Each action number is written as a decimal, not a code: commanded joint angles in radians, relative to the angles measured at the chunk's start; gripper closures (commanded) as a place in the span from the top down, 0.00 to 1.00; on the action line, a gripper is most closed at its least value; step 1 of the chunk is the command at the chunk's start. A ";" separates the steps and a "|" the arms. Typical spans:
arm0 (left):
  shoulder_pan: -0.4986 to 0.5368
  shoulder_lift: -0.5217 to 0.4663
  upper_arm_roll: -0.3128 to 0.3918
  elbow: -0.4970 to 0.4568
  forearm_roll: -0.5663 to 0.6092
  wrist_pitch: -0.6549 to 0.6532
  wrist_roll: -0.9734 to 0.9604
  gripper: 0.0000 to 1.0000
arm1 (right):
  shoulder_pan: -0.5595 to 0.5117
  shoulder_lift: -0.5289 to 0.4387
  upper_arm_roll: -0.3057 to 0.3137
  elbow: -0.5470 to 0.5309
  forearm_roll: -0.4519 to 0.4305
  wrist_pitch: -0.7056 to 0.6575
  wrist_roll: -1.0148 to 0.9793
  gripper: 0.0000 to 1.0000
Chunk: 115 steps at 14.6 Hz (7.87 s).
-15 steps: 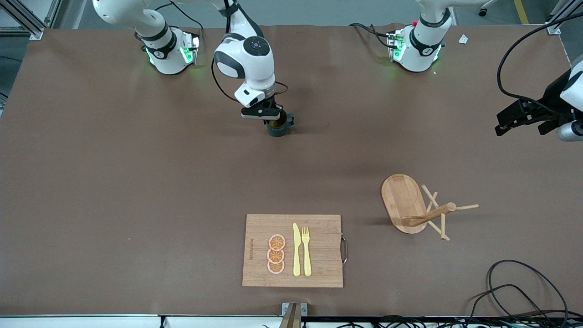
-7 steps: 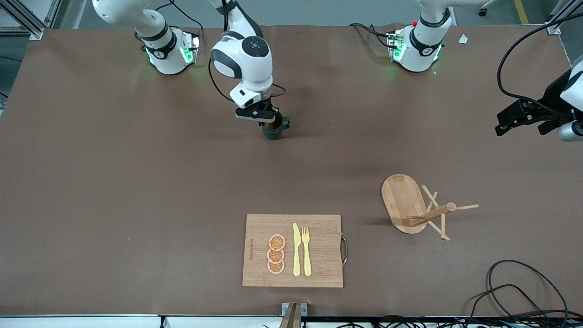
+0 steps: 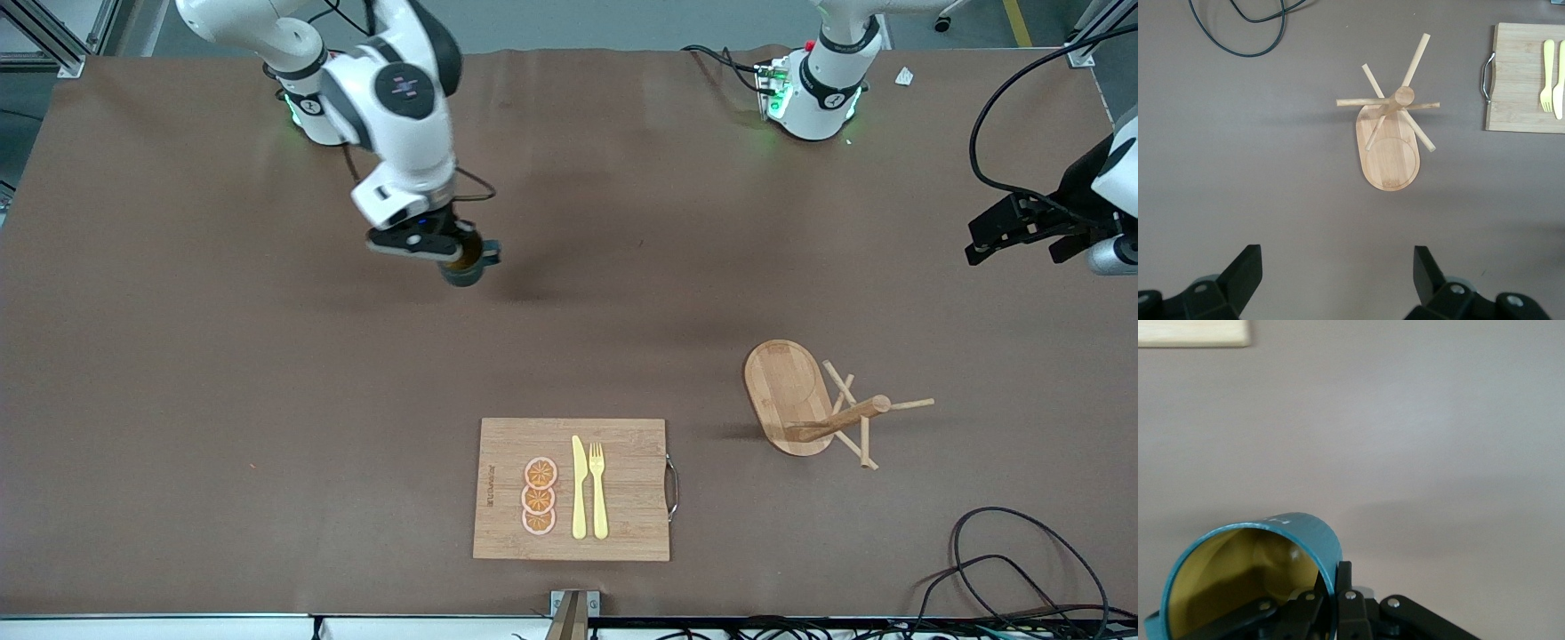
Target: Transfer cup from left to right arm and place
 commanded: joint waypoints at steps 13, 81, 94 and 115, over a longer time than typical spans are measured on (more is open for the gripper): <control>0.001 -0.006 -0.002 0.008 0.001 -0.016 0.003 1.00 | -0.728 0.097 0.005 0.150 0.107 0.030 -0.956 0.00; 0.001 -0.004 -0.002 0.008 0.002 -0.016 0.003 1.00 | -0.521 -0.071 0.043 0.350 0.118 -0.286 -0.498 1.00; 0.002 -0.001 -0.002 0.008 0.016 -0.014 0.005 1.00 | -0.715 -0.070 0.035 0.432 0.120 -0.309 -0.733 1.00; -0.001 0.001 -0.002 0.009 0.042 -0.013 0.006 1.00 | -0.702 -0.048 0.041 0.494 0.124 -0.321 -0.756 1.00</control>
